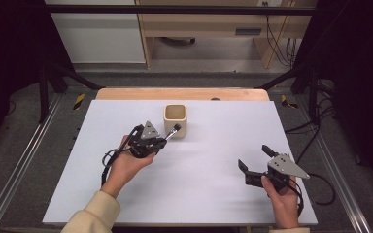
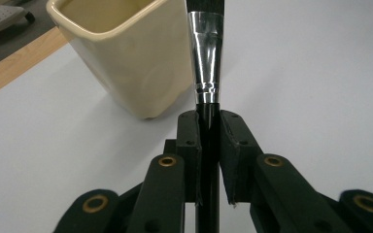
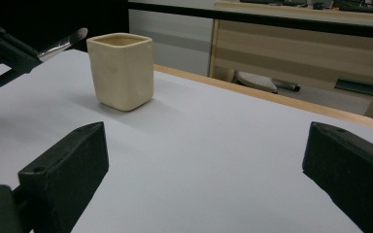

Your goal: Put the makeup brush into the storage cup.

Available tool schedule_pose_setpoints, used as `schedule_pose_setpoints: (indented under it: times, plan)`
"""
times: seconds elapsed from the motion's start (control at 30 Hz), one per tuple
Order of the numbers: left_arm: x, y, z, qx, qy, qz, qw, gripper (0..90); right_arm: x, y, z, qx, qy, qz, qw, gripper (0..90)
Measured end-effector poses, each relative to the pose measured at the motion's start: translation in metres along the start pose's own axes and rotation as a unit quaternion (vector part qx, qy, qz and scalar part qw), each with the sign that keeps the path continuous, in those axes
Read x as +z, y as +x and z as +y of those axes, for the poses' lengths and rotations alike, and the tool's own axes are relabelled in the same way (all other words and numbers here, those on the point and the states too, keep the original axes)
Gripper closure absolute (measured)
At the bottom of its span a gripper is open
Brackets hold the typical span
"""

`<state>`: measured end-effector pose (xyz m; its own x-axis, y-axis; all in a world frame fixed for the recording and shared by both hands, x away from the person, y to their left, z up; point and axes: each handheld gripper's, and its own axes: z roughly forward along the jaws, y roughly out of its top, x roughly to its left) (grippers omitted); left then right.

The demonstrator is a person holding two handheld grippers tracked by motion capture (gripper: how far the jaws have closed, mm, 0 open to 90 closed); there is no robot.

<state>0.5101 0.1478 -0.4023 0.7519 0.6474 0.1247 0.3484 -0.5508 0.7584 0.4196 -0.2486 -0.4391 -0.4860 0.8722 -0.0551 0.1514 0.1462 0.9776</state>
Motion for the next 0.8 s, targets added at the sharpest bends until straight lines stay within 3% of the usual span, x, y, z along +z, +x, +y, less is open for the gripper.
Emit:
schedule_pose_setpoints:
  times: [0.5, 0.8]
  plan:
    - [-0.007, 0.003, 0.007, -0.006, -0.036, 0.017, 0.9992, 79.0, 0.001, 0.0, 0.0, 0.004, 0.001, -0.004, 1.0, 3.2]
    - [-0.014, 0.005, 0.016, -0.018, -0.068, 0.03, 0.9971, 79.0, 0.001, -0.002, 0.0, 0.006, -0.001, -0.005, 1.0, 3.2]
